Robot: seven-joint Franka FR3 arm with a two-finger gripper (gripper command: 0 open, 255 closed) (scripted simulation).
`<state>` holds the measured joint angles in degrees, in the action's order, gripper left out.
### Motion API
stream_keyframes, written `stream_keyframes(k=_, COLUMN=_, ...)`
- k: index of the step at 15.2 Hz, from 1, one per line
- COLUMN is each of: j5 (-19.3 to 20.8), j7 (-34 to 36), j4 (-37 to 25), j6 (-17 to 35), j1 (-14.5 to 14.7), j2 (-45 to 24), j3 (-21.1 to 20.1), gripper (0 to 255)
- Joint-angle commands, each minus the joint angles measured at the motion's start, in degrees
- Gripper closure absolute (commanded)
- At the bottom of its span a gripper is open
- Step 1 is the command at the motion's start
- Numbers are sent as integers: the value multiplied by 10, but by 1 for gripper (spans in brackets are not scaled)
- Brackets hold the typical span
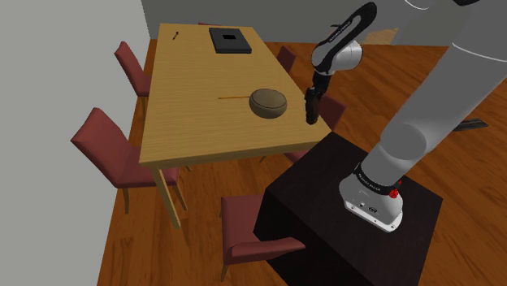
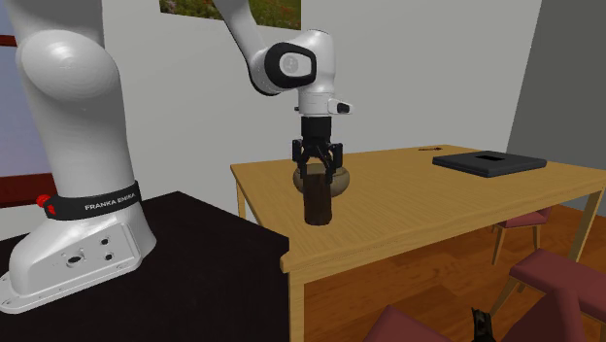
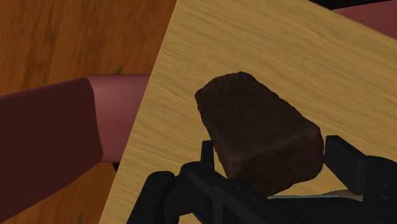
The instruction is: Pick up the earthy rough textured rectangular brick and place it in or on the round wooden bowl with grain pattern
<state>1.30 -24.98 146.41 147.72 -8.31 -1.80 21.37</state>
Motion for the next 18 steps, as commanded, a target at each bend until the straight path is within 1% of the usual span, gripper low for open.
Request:
stream_keyframes(k=1, j5=10, j7=7, j4=-3, j6=-18, j1=0, j2=16, j3=1, gripper=255)
stream_keyframes(k=12, j5=47, j7=33, j4=-25, j6=-115, j1=-4, j2=95, j3=-2, gripper=255)
stream_keyframes(k=13, j5=47, j7=33, j4=-25, j6=-116, j1=-4, j2=96, j3=-3, gripper=255)
stream_keyframes(k=18, j5=21, j7=89, j4=-73, j6=-128, j1=34, j2=56, j3=-42, gripper=255)
